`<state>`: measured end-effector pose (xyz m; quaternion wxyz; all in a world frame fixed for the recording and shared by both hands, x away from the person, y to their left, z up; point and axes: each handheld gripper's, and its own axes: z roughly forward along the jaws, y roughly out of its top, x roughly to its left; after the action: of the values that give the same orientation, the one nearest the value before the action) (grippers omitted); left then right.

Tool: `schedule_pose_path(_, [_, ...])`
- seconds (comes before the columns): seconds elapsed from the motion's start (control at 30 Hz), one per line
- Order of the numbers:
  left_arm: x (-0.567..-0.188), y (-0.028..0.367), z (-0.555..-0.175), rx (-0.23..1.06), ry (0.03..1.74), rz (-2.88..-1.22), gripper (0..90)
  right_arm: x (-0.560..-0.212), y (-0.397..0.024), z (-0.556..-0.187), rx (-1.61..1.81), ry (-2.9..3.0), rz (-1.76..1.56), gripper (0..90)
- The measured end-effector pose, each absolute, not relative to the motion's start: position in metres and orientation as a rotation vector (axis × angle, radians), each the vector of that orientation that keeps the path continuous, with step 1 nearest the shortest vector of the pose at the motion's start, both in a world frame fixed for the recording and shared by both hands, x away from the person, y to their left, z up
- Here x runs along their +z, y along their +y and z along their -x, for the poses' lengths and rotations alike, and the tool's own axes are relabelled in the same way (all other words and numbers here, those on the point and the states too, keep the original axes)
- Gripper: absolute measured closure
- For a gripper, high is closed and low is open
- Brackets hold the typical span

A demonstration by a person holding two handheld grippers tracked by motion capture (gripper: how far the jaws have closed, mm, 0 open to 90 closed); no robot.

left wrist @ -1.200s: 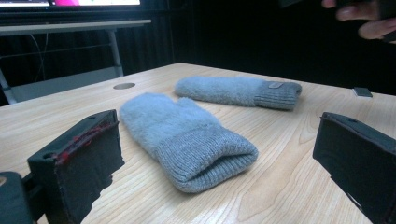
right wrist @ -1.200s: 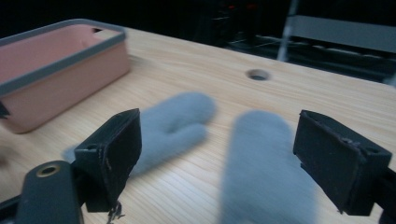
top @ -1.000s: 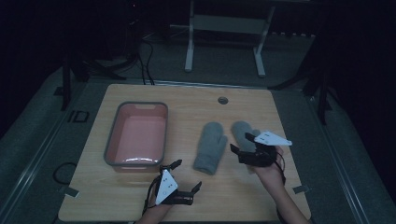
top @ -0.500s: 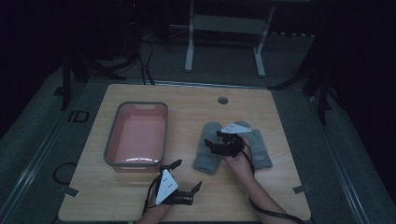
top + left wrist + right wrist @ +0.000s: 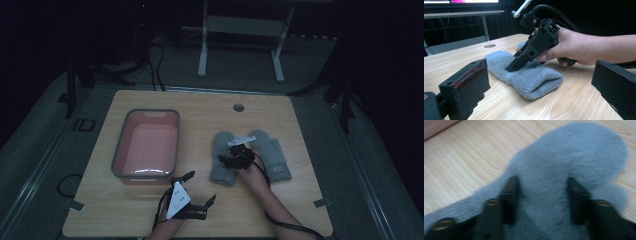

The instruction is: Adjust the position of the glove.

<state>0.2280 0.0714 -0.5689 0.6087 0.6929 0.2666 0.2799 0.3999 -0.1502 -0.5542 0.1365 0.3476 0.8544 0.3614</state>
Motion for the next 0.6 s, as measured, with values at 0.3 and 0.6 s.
schedule_pose_path(0.3, [-0.569,0.072,-0.228,0.642,0.618,-1.6,1.3,-0.529,-0.14,-0.388,1.064,2.51,-0.903,76.6])
schedule_pose_path(0.6, [-0.569,0.072,-0.228,0.641,0.616,-1.599,1.2,-0.522,-0.133,-0.388,1.009,2.573,-0.757,72.6])
